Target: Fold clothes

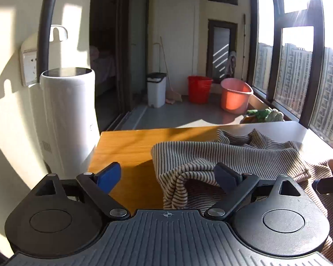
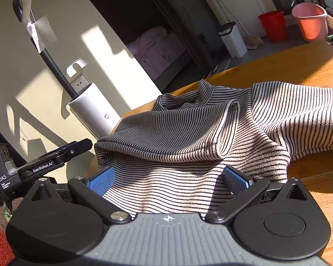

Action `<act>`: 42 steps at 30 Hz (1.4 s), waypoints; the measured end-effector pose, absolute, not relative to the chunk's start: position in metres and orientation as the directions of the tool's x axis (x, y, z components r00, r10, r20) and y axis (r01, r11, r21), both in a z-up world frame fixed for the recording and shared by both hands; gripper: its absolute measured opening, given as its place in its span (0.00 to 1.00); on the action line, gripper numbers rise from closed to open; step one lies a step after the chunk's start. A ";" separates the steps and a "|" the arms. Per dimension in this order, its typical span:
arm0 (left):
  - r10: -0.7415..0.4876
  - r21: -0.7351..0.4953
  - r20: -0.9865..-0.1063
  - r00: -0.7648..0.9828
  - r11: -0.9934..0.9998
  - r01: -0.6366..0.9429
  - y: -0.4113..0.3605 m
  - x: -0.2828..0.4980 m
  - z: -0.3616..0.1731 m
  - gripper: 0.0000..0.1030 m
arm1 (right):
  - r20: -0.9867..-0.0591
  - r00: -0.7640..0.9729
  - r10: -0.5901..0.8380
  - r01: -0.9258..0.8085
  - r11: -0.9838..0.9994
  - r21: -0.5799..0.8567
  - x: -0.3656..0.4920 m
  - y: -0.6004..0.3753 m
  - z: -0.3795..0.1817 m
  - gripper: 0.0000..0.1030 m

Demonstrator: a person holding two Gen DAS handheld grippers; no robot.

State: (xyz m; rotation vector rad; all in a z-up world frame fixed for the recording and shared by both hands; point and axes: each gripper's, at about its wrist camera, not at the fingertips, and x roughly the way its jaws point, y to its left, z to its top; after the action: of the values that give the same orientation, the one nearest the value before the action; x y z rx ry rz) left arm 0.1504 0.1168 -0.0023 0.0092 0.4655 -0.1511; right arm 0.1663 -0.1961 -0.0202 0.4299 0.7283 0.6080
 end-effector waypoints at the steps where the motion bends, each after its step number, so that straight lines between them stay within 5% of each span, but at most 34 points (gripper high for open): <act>1: -0.180 -0.031 -0.444 0.878 0.982 0.185 0.114 0.146 -0.001 0.93 | -0.490 0.596 0.636 -0.357 0.756 0.548 0.164 -0.197 -0.017 1.00; 7: -0.430 -0.218 -0.422 0.798 0.903 0.371 0.103 0.135 -0.006 0.96 | -0.434 0.706 0.559 -0.380 0.817 0.435 0.159 -0.193 0.008 1.00; 12: -0.391 -0.208 -0.521 0.759 0.920 0.332 0.080 0.137 -0.037 0.97 | -0.552 0.697 0.457 -0.278 0.882 0.380 0.193 -0.173 -0.008 0.93; 16: -0.377 -0.240 -0.541 0.752 0.926 0.292 0.085 0.140 -0.042 0.98 | -0.540 0.693 0.477 -0.299 0.872 0.387 0.205 -0.163 -0.015 0.86; 21: -0.373 -0.238 -0.527 0.763 0.927 0.289 0.088 0.135 -0.041 1.00 | -0.345 0.729 0.591 -0.439 0.791 0.427 0.190 -0.167 0.020 0.75; 25: -0.373 -0.243 -0.531 0.761 0.927 0.285 0.088 0.138 -0.039 1.00 | -0.331 0.904 0.271 -0.259 0.962 0.081 0.171 -0.158 0.046 0.84; 30: -0.367 -0.246 -0.532 0.763 0.929 0.276 0.087 0.138 -0.039 1.00 | -0.408 0.801 0.438 -0.303 0.885 0.355 0.188 -0.176 0.033 0.94; 36: -0.365 -0.244 -0.539 0.759 0.930 0.275 0.083 0.136 -0.039 1.00 | -0.516 0.723 0.460 -0.241 0.868 0.435 0.217 -0.177 -0.008 0.94; 42: -0.367 -0.255 -0.545 0.754 0.929 0.268 0.084 0.142 -0.040 1.00 | -0.375 0.585 0.719 -0.307 0.625 0.718 0.234 -0.187 -0.022 0.96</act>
State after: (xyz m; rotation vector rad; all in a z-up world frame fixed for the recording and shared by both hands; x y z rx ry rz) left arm 0.1416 0.0840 -0.0402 -0.1650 0.6277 -0.3485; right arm 0.2336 -0.1874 -0.0225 0.6468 0.7126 0.6496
